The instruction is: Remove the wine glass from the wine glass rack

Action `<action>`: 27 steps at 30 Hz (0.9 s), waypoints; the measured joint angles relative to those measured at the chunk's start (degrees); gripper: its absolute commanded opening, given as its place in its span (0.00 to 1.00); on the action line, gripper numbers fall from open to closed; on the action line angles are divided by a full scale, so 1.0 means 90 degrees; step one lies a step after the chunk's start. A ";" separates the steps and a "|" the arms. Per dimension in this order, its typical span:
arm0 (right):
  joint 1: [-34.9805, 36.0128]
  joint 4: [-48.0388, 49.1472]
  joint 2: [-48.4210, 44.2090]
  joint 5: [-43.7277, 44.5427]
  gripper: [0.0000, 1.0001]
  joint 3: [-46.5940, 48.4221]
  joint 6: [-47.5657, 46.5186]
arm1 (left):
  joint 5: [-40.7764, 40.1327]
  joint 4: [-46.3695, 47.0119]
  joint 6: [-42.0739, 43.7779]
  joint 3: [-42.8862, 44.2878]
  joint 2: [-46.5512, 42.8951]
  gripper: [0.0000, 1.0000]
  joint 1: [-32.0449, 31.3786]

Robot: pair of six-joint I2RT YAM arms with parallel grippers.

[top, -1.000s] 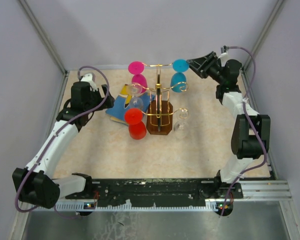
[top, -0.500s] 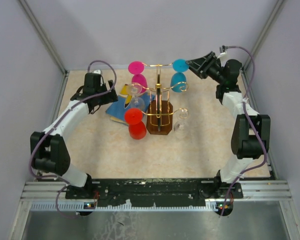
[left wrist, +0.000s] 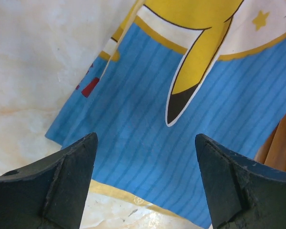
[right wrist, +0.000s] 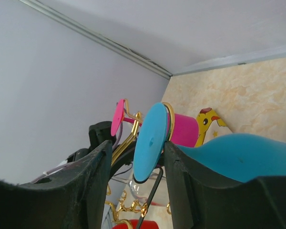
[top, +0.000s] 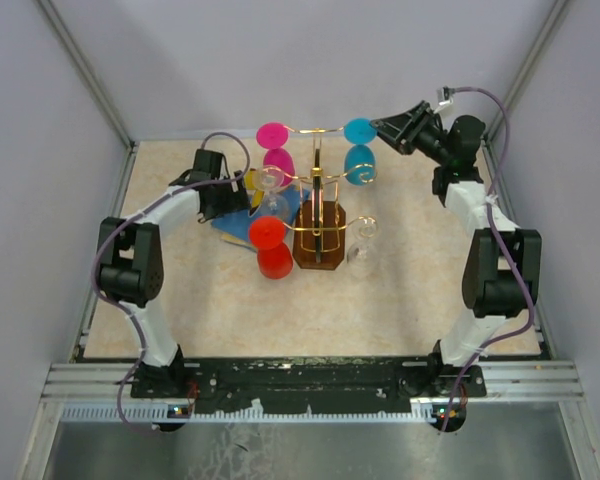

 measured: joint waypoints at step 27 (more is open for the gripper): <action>0.0095 -0.0104 0.0512 -0.0474 0.00 0.0415 0.0083 | -0.0223 -0.0350 -0.0121 0.1003 0.1217 0.89 -0.0454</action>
